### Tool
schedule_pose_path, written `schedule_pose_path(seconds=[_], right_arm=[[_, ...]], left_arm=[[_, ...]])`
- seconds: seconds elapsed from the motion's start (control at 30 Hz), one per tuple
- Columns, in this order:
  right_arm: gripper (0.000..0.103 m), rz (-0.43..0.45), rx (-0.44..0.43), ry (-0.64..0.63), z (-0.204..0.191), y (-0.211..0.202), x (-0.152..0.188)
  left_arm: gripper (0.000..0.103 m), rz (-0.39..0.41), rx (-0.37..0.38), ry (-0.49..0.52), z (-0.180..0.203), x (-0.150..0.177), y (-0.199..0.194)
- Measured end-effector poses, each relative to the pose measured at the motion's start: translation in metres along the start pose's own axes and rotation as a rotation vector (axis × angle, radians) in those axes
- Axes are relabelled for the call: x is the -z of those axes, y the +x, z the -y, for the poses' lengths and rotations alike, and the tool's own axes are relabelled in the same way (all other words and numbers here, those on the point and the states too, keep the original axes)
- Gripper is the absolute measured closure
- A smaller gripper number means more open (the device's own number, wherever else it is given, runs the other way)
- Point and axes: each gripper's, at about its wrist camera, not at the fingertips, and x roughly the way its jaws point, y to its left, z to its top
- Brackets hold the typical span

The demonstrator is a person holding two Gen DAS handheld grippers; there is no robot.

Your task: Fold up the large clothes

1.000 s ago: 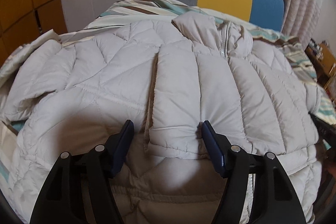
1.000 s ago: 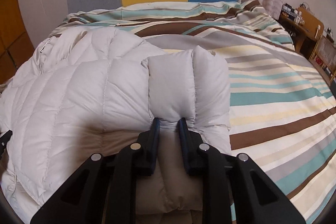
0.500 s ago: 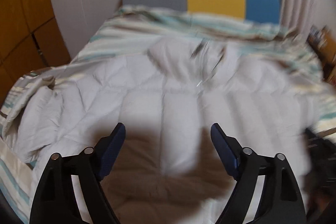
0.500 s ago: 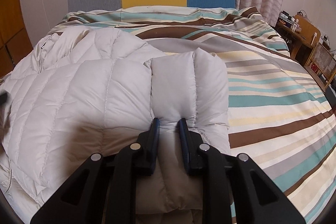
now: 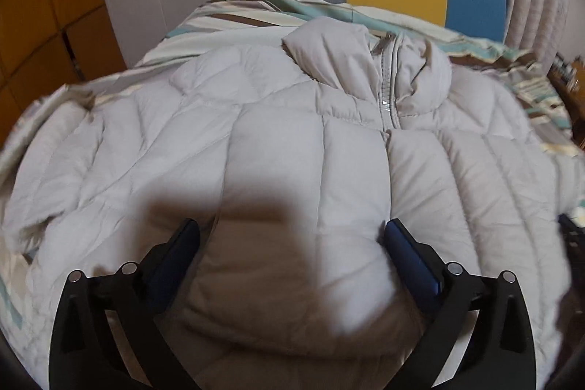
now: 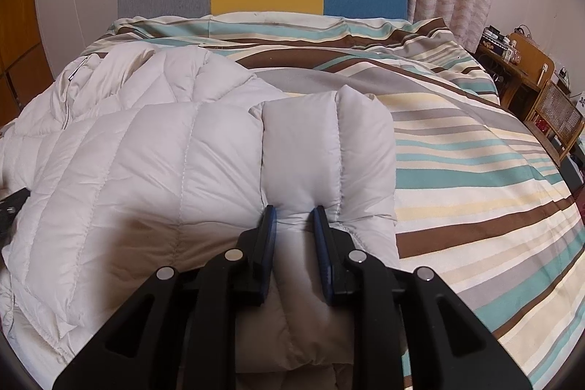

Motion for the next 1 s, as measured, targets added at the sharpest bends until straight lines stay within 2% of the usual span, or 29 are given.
schedule_pose_path(seconds=[0.07,0.17,0.3,0.43,0.6,0.77,0.93,1.0], right_arm=[[0.082,0.001,0.009,-0.007,-0.002,-0.001,0.001],[0.082,0.001,0.021,-0.018,-0.005,-0.002,0.001],[0.081,0.005,0.031,-0.025,-0.007,-0.003,0.002],[0.081,0.006,0.049,-0.036,-0.011,-0.002,0.002],[0.081,0.007,0.053,-0.039,-0.012,-0.002,0.002],[0.08,0.006,0.06,-0.045,-0.012,-0.002,0.002],[0.08,0.006,0.061,-0.045,-0.013,-0.002,0.002],[0.08,0.006,0.06,-0.044,-0.012,-0.002,0.002]], left_arm=[[0.003,-0.001,0.036,-0.027,-0.011,0.003,-0.01],[0.003,0.01,0.024,-0.01,-0.023,0.009,-0.023],[0.003,0.035,0.044,-0.012,-0.043,0.016,-0.042],[0.003,0.064,0.001,-0.034,-0.071,0.012,-0.055],[0.003,0.064,-0.096,-0.084,-0.116,0.01,-0.058],[0.003,0.065,-0.03,-0.164,-0.161,0.011,-0.064],[0.003,0.149,0.014,-0.149,-0.179,0.009,-0.081],[0.003,0.183,-0.048,-0.173,-0.191,0.006,-0.087]])
